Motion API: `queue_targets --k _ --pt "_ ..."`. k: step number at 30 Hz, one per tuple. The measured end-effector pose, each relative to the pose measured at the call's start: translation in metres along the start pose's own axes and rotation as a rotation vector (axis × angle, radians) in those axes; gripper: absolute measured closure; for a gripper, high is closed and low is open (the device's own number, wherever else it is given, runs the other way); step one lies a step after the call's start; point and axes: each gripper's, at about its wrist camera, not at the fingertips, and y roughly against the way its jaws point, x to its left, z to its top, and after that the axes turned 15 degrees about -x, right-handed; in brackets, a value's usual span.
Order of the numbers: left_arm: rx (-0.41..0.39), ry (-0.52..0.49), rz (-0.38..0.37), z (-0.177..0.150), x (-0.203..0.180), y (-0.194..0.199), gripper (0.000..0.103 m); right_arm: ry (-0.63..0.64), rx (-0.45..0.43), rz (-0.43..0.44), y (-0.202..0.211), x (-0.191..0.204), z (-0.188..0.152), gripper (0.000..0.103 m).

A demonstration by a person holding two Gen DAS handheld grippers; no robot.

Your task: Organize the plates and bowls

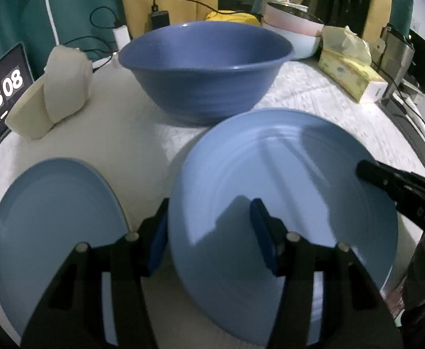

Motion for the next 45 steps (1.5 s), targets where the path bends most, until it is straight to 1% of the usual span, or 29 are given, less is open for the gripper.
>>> queue_targets --k 1,4,6,7,10,14,22,34,45 --pt "-0.001 -0.002 0.002 0.0 -0.001 0.001 0.053 0.007 0.002 -0.011 -0.001 0.003 -0.001 0.091" --pt "0.004 -0.013 0.009 -0.001 -0.001 0.004 0.058 0.008 0.0 -0.027 0.0 0.004 0.001 0.091" --pt "0.004 -0.013 0.003 -0.002 -0.001 0.005 0.065 0.003 -0.006 -0.034 0.001 0.002 0.002 0.091" --pt "0.002 -0.009 -0.003 -0.002 -0.001 0.006 0.065 -0.001 -0.007 -0.037 0.003 0.001 0.003 0.091" --pt "-0.006 0.001 -0.018 -0.004 -0.003 0.011 0.066 0.003 -0.018 -0.055 0.009 0.002 0.004 0.09" --pt "-0.04 0.006 -0.028 -0.001 -0.001 0.024 0.066 0.018 -0.033 -0.059 0.017 0.008 0.008 0.09" --pt "-0.093 0.023 -0.021 0.001 0.01 0.048 0.066 0.043 -0.062 -0.051 0.03 0.028 0.014 0.089" --pt "-0.136 0.082 -0.003 -0.006 0.042 0.077 0.066 0.095 -0.08 -0.023 0.042 0.067 0.016 0.089" --pt "-0.166 0.135 0.036 -0.016 0.083 0.096 0.066 0.149 -0.074 0.019 0.036 0.112 0.013 0.089"
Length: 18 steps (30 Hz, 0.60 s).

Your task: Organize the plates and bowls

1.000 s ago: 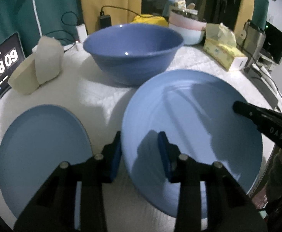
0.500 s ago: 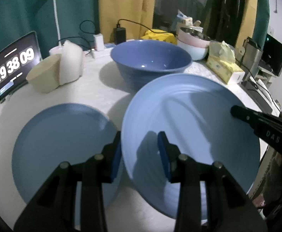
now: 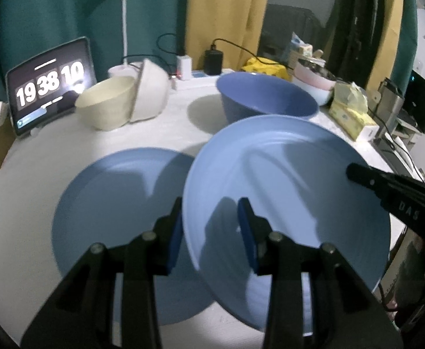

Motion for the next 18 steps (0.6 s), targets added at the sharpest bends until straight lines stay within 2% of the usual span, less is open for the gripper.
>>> queue_targets --k 18 --pt "-0.021 0.062 0.099 -0.006 0.072 0.008 0.066 0.083 0.044 0.086 -0.037 0.072 0.001 0.088"
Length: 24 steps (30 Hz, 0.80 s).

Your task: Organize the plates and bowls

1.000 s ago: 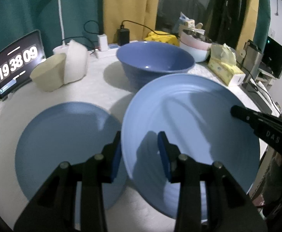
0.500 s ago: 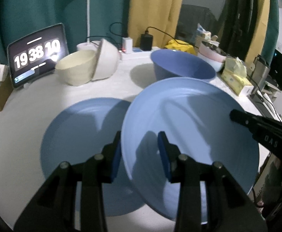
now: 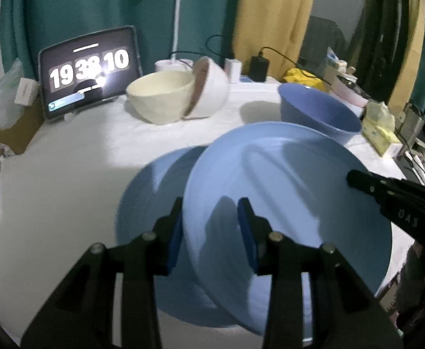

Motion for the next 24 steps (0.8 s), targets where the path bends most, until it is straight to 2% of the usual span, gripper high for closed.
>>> queue_targets --k 11,19,24 --pt "-0.002 -0.02 0.086 -0.003 0.033 -0.008 0.066 0.032 0.043 0.049 -0.032 0.031 -0.001 0.087" --pt "0.048 -0.048 0.117 -0.012 0.036 -0.022 0.066 0.032 0.091 0.05 -0.05 0.035 -0.011 0.084" --pt "0.054 -0.057 0.123 -0.011 0.034 -0.025 0.064 0.061 0.081 0.034 -0.051 0.039 -0.014 0.081"
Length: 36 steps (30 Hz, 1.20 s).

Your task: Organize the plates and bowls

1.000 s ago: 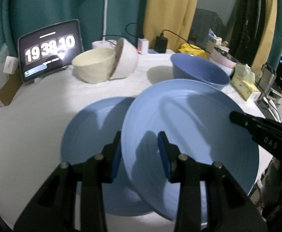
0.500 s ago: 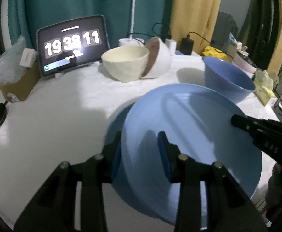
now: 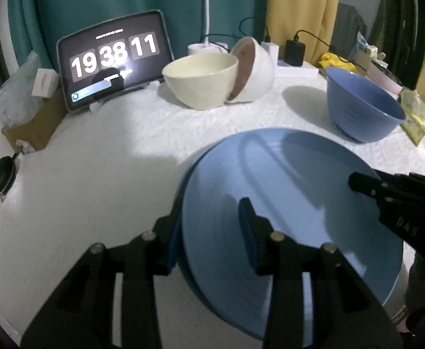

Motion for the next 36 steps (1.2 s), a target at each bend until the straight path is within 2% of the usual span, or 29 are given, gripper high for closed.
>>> queue_targets --k 5,9,13,15,20,24,28,32,34,36 --pt "0.0 0.032 -0.022 0.003 0.005 0.005 0.06 -0.011 0.01 0.019 -0.002 -0.001 -0.003 0.08" --pt "-0.024 0.026 0.004 0.006 0.007 0.013 0.058 -0.018 0.022 0.02 -0.003 -0.001 -0.004 0.078" --pt "-0.041 0.065 -0.013 0.009 0.015 0.019 0.058 -0.032 0.034 0.02 -0.001 -0.003 -0.006 0.076" --pt "-0.046 0.059 0.002 0.008 0.017 0.02 0.058 -0.036 0.038 0.02 0.001 -0.004 -0.005 0.076" --pt "-0.018 0.081 0.029 0.003 0.028 0.015 0.058 -0.043 0.028 0.024 0.008 -0.005 -0.004 0.076" --pt "0.0 0.11 0.023 0.0 0.035 0.012 0.058 -0.061 0.039 0.028 0.007 -0.007 -0.006 0.076" --pt "0.028 0.128 0.014 -0.004 0.036 0.004 0.058 -0.073 0.057 0.033 0.003 -0.007 -0.009 0.069" --pt "0.057 0.14 0.011 -0.008 0.036 -0.005 0.057 -0.083 0.059 0.042 0.001 -0.007 -0.009 0.068" --pt "0.072 0.147 0.002 -0.011 0.036 -0.01 0.055 -0.093 0.059 0.049 0.0 -0.008 -0.01 0.067" --pt "0.071 0.16 -0.013 -0.013 0.036 -0.013 0.047 -0.098 0.057 0.054 0.0 -0.008 -0.01 0.066"
